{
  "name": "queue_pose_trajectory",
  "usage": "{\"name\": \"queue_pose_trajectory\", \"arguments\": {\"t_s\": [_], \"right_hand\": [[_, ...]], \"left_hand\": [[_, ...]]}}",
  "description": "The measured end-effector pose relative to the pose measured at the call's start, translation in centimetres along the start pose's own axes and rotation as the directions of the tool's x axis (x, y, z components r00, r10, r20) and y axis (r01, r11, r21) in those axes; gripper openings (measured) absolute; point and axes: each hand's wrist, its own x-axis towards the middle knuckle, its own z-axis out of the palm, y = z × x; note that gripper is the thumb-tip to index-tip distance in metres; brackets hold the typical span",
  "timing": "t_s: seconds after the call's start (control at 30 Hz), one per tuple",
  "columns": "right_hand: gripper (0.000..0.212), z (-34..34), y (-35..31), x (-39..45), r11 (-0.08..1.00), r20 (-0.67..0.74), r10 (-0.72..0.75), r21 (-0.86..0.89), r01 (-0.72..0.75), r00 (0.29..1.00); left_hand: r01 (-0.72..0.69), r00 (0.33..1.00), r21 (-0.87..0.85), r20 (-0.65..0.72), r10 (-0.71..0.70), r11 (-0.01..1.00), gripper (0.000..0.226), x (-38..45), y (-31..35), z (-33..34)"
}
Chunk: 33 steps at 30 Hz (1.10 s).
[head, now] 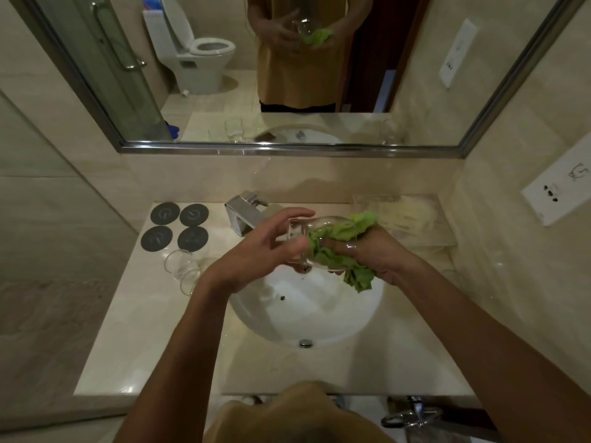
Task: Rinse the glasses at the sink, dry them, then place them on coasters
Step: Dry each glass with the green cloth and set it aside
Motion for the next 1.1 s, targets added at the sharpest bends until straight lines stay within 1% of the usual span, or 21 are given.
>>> {"name": "queue_pose_trajectory", "arguments": {"t_s": [0.03,0.07,0.1,0.13,0.2,0.27,0.3,0.33,0.4,0.47,0.53,0.6,0.67,0.73,0.8,0.9,1.03,1.07,1.1], "right_hand": [[0.026,-0.1,-0.3,0.1,0.997,-0.019,-0.053,-0.057,0.051,0.998],[0.023,-0.1,-0.5,0.1,0.988,-0.028,-0.108,-0.117,0.104,0.994],[0.020,-0.1,-0.6,0.3,0.975,-0.036,-0.154,-0.167,0.146,0.987],[0.020,-0.1,-0.8,0.4,0.965,-0.051,-0.182,-0.202,0.168,0.982],[0.025,-0.1,-0.9,0.6,0.939,-0.069,-0.234,-0.273,0.207,0.970],[0.024,0.0,-0.6,0.9,0.910,-0.082,-0.290,-0.333,0.248,0.953],[0.020,0.0,-0.5,1.0,0.915,-0.102,-0.284,-0.327,0.237,0.953],[0.017,0.0,-0.3,1.1,0.933,-0.112,-0.257,-0.288,0.216,0.960],[0.028,0.1,-0.1,1.2,0.972,-0.093,-0.180,-0.170,0.163,0.979],[0.033,0.4,0.1,1.1,0.991,-0.061,-0.081,-0.114,0.074,0.995],[0.030,0.8,-0.1,0.8,0.996,-0.007,0.078,-0.039,-0.078,0.997],[0.029,1.1,-0.5,0.4,0.960,0.111,0.240,0.118,-0.253,0.964],[0.030,1.1,-0.8,0.0,0.901,0.236,0.326,0.214,-0.376,0.915],[0.036,0.7,-1.1,-0.4,0.880,0.322,0.370,0.179,-0.440,0.871],[0.043,0.3,-1.1,-0.6,0.875,0.391,0.389,0.124,-0.467,0.834],[0.045,-0.1,-0.9,-0.7,0.869,0.449,0.398,0.094,-0.485,0.800],[0.041,-0.5,-0.6,-0.8,0.894,0.410,0.430,-0.072,-0.442,0.804],[0.038,-0.6,-0.5,-0.9,0.908,0.381,0.415,-0.109,-0.405,0.826],[0.030,-0.7,-0.4,-0.9,0.930,0.336,0.368,-0.143,-0.339,0.867]], "left_hand": [[0.069,0.998,-0.092,0.012,-0.069,0.993,0.057,0.0,0.0,0.3],[0.149,0.988,-0.156,0.058,-0.141,0.976,0.072,0.1,-0.1,0.5],[0.221,0.973,-0.186,0.114,-0.202,0.957,0.084,0.1,-0.2,0.7],[0.265,0.960,-0.207,0.152,-0.236,0.942,0.088,0.2,-0.2,0.9],[0.272,0.959,-0.249,0.145,-0.241,0.930,0.079,0.4,-0.4,1.3],[0.212,0.977,-0.288,0.079,-0.198,0.934,0.064,0.7,-0.6,1.6],[0.178,0.984,-0.282,0.037,-0.175,0.943,0.056,0.9,-0.7,1.7],[0.144,0.989,-0.261,-0.005,-0.151,0.955,0.050,1.0,-0.9,1.6],[0.057,0.996,-0.203,-0.062,-0.071,0.977,0.039,1.0,-1.0,1.5],[-0.030,0.995,-0.150,-0.094,0.016,0.988,0.045,0.8,-1.2,1.2],[-0.095,0.991,-0.081,-0.099,0.087,0.992,0.052,0.5,-1.2,0.9],[-0.136,0.988,-0.017,-0.078,0.134,0.991,0.048,0.4,-1.2,0.5],[-0.179,0.982,0.040,-0.054,0.181,0.983,0.046,0.3,-1.0,0.2],[-0.209,0.977,0.074,-0.032,0.212,0.975,0.049,0.2,-0.8,0.0],[-0.227,0.974,0.091,-0.008,0.228,0.970,0.049,0.0,-0.6,-0.1],[-0.241,0.970,0.132,0.039,0.238,0.961,0.051,-0.1,-0.5,-0.4],[-0.259,0.964,0.137,0.101,0.247,0.956,0.054,-0.2,-0.4,-0.5],[-0.254,0.965,0.138,0.101,0.242,0.957,0.053,-0.3,-0.5,-0.5],[-0.240,0.969,0.132,0.093,0.229,0.962,0.051,-0.2,-0.6,-0.5]]}}
